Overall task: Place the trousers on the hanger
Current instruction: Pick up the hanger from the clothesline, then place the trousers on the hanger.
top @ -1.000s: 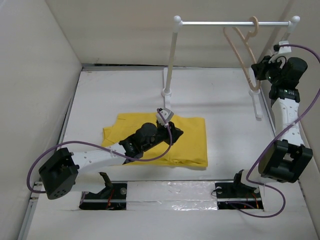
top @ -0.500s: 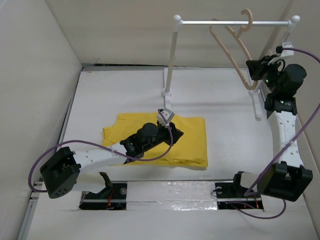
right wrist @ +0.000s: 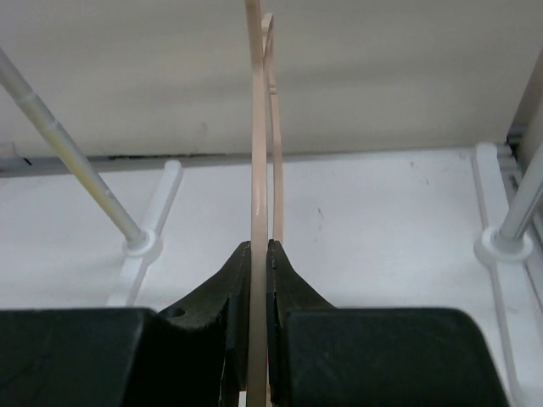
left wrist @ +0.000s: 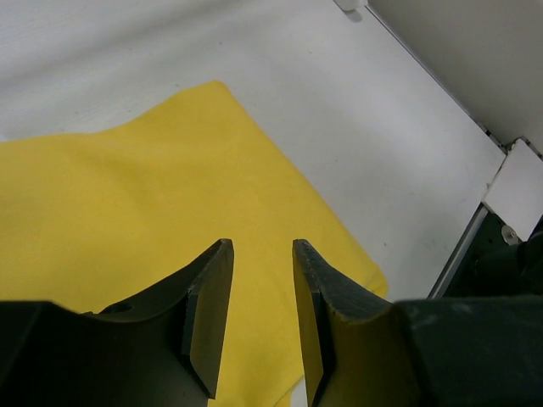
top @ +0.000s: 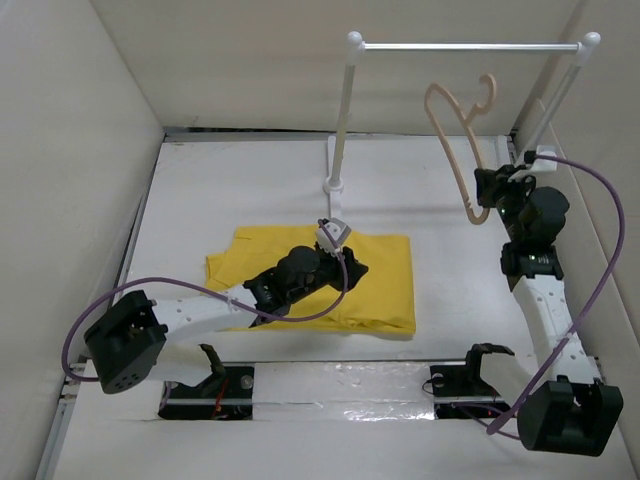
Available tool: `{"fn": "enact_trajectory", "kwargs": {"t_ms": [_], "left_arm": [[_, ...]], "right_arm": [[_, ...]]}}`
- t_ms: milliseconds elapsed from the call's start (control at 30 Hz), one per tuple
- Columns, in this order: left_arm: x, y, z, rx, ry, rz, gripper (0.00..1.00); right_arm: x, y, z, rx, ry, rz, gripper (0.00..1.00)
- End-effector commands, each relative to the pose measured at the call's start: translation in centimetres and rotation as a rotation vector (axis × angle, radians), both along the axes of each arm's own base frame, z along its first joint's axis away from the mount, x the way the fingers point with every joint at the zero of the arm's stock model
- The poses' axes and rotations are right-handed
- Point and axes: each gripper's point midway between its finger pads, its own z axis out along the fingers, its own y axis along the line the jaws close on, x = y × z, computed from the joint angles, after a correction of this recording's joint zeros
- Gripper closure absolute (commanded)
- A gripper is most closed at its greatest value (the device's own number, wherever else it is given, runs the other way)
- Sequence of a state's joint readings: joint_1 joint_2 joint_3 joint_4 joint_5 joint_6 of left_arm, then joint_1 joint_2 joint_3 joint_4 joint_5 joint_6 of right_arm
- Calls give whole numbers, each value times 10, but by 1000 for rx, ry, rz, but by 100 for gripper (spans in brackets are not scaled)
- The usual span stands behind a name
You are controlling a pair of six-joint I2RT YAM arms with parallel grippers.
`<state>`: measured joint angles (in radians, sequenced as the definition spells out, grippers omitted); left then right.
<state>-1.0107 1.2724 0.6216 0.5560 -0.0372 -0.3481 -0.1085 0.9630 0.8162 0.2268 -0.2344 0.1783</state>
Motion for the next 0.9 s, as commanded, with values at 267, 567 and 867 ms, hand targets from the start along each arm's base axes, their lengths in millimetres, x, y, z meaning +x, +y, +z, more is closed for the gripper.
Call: {"fn": "enact_trajectory", "kwargs": {"t_ms": [267,567,867], "left_arm": [[15,-12,20,-18,-62,23,57],[43,-57,75,-98,-55,82,50],[86,-138,123,-88,-114,99,42]], "right_arm": [[-36,18,-73,17,79,-67,100],[-58,42,-164,-18,293,-81,100],[-63,65,-186,-42,344,-19,100]]}}
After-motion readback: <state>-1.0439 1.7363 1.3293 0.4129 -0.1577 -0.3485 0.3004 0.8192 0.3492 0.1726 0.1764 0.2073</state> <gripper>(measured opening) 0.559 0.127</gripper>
